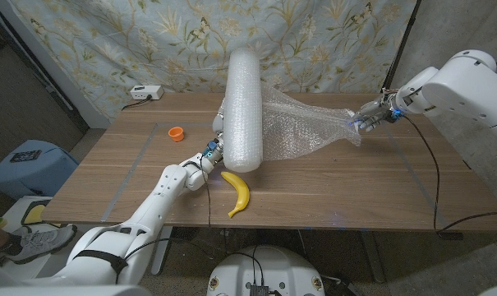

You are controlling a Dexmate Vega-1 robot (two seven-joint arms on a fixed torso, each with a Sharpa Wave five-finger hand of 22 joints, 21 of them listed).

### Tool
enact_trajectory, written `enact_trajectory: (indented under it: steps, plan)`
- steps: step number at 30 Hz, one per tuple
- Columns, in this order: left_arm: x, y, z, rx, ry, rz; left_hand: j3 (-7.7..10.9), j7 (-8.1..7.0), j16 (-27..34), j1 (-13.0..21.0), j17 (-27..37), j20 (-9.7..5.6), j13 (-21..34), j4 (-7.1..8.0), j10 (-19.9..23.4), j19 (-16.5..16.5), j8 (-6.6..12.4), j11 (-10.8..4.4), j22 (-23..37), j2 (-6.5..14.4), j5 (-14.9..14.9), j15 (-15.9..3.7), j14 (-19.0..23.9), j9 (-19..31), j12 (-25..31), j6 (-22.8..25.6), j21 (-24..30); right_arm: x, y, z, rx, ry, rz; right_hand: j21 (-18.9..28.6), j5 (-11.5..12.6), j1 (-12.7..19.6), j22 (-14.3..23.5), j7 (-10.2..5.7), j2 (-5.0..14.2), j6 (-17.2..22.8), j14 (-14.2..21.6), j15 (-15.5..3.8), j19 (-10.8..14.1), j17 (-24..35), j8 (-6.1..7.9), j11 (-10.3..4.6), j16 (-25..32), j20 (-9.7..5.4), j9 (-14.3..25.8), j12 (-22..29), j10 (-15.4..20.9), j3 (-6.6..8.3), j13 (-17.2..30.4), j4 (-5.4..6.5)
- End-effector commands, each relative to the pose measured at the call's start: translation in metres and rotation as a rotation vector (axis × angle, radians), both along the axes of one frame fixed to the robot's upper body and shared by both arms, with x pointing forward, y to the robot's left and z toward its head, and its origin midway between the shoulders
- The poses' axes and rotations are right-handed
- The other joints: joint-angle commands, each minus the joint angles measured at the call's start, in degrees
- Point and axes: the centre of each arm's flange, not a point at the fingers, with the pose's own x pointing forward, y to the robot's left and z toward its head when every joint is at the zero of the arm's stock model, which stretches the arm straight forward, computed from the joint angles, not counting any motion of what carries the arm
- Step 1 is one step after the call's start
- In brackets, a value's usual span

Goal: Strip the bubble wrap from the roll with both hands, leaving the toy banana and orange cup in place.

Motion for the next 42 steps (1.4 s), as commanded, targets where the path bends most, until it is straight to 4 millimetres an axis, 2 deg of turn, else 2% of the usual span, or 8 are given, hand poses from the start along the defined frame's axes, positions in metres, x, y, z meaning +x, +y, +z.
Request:
enact_trajectory:
  steps: [1, 10, 25, 33, 42]
  plan:
    - [-0.002, 0.002, -0.001, 0.001, 0.014, -0.007, 0.36, -0.02, 0.41, -0.54, 0.02, 0.35, 0.15, -0.01, 0.4, 0.2, -0.11, 0.26, 0.08, 0.23, 0.21, 0.05, -0.18, 0.22, 0.44, 0.12, -0.06, -0.002, 0.0, 0.0, 0.001, -0.003, -0.004, 0.36, 0.31, 0.25, 0.08, 0.23, -0.13, 0.18, 0.4, -0.01, -0.2, 0.22, -0.18, -0.12, -0.28, -4.24, 0.37, -0.04, 0.32, 0.49, 0.03, 0.11]
    - [0.0, 0.001, -0.003, -0.023, 0.031, -0.016, 0.43, 0.1, 0.43, -0.59, 0.02, 0.34, 0.08, -0.04, 0.33, 0.34, -0.11, 0.23, 0.09, 0.26, 0.22, 0.07, -0.12, 0.22, 0.43, 0.13, -0.11, -0.002, 0.0, 0.002, 0.001, -0.001, -0.01, 0.44, 0.3, 0.23, 0.08, 0.07, -0.14, 0.08, 0.4, 0.0, -0.23, 0.27, -0.29, -0.41, -0.28, -4.24, 0.42, -0.08, 0.18, 0.54, 0.18, 0.12]
    - [0.001, 0.008, -0.006, -0.039, 0.049, -0.018, 0.59, 0.1, 0.48, -0.55, 0.0, 0.34, -0.03, -0.13, 0.32, 0.65, -0.17, 0.21, 0.1, 0.33, 0.25, 0.01, 0.03, 0.21, 0.47, -0.01, -0.17, 0.002, 0.005, 0.007, -0.01, 0.008, -0.012, 0.56, 0.3, 0.23, 0.07, 0.13, -0.16, 0.11, 0.44, 0.0, -0.3, 0.27, -0.4, -0.01, -0.32, -4.24, 0.49, -0.12, 0.3, 0.63, 0.2, 0.11]
    - [0.002, 0.008, -0.012, -0.05, 0.069, -0.026, 0.59, 0.04, 0.49, -0.63, -0.01, 0.35, -0.08, -0.16, 0.18, 0.75, -0.16, 0.28, 0.11, 0.24, 0.23, -0.07, 0.08, 0.2, 0.43, 0.03, -0.24, 0.005, 0.005, 0.009, -0.017, 0.021, -0.017, 0.61, 0.31, 0.27, 0.06, 0.07, -0.2, 0.19, 0.52, -0.01, -0.35, 0.38, -0.46, -0.3, -0.24, -4.25, 0.52, -0.21, 0.37, 0.69, 0.13, 0.07]
    - [0.003, 0.007, -0.014, -0.056, 0.078, -0.026, 0.62, -0.02, 0.48, -0.69, -0.02, 0.35, -0.14, -0.17, 0.13, 0.84, -0.17, 0.22, 0.11, 0.21, 0.23, -0.07, 0.09, 0.2, 0.44, -0.01, -0.31, 0.006, 0.005, 0.012, -0.023, 0.027, -0.02, 0.69, 0.3, 0.24, 0.06, 0.08, -0.2, 0.15, 0.39, 0.0, -0.38, 0.34, -0.54, 0.03, -0.34, -4.23, 0.57, -0.2, 0.36, 0.74, 0.26, 0.1]
